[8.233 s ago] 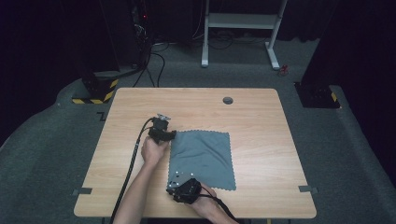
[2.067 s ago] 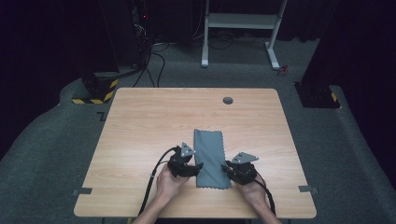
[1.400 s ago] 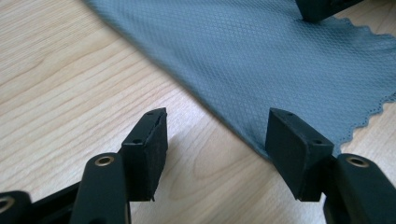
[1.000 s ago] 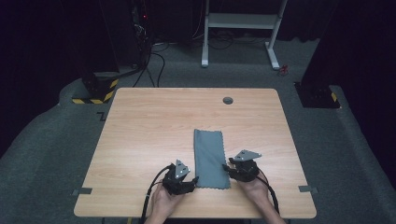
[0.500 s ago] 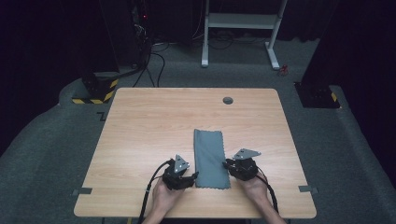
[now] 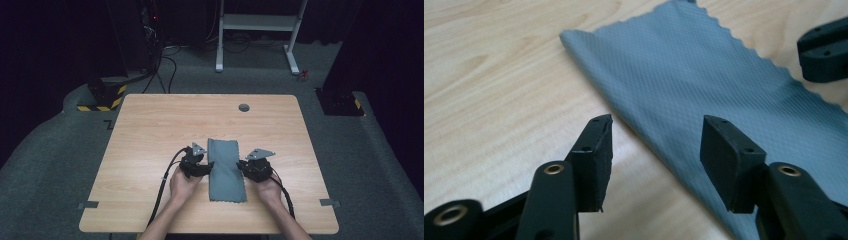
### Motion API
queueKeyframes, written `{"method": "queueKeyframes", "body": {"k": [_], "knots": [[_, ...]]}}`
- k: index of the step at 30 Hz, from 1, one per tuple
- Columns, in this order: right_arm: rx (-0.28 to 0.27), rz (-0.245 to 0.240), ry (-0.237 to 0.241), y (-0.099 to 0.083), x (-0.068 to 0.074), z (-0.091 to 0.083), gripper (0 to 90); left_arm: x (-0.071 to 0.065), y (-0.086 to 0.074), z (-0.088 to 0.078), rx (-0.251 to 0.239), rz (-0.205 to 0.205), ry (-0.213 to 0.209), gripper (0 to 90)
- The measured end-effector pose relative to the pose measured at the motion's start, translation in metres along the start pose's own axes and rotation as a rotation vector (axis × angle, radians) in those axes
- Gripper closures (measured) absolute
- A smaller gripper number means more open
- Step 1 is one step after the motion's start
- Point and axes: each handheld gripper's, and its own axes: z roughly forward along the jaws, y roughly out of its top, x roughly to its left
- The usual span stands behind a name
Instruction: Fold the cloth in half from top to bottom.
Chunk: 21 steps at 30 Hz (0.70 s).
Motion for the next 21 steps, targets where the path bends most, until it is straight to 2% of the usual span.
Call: {"method": "queueKeyframes", "body": {"k": [5, 7, 11, 13, 16, 19, 21], "knots": [[0.027, -0.005, 0.0, 0.011, -0.003, 0.011, 80.7, 0.007, 0.014, 0.011, 0.01, 0.0, 0.024, 49.6], [0.032, -0.008, -0.005, 0.015, -0.004, 0.016, 80.7, 0.01, 0.018, 0.014, -0.004, -0.019, 0.023, 51.1], [0.036, -0.002, -0.021, 0.024, -0.009, 0.026, 80.8, 0.014, 0.027, 0.024, 0.016, -0.017, 0.046, 51.9], [0.037, 0.008, -0.031, 0.027, -0.012, 0.028, 80.8, 0.019, 0.03, 0.029, 0.026, -0.031, 0.056, 52.0], [0.021, 0.052, -0.058, 0.033, -0.02, 0.032, 80.7, 0.026, 0.033, 0.033, 0.027, -0.062, 0.072, 52.5], [0.03, 0.087, -0.066, 0.038, -0.029, 0.037, 78.9, 0.032, 0.034, 0.039, 0.054, -0.066, 0.087, 52.5], [0.017, 0.106, -0.077, 0.041, -0.033, 0.038, 76.4, 0.035, 0.034, 0.042, 0.063, -0.062, 0.084, 52.2]]}}
